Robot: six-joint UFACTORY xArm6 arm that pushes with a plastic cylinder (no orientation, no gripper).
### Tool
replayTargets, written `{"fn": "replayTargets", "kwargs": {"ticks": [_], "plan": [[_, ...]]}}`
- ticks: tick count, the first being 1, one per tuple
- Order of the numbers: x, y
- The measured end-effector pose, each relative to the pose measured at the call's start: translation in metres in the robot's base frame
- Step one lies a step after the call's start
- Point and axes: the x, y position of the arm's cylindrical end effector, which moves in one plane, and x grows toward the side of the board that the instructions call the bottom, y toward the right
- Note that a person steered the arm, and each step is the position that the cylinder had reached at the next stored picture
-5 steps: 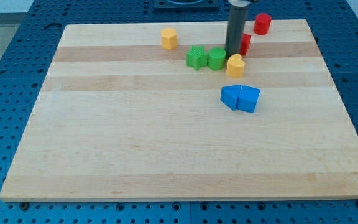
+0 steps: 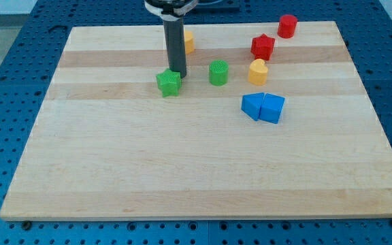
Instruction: Slide green circle along with green star towards center left
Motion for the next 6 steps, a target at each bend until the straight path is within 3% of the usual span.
{"fn": "replayTargets", "kwargs": {"ticks": [2,3,4,6], "plan": [[-0.043,0.045],[-0.041,0.082],[-0.017,0.084],[-0.012,0.043]]}}
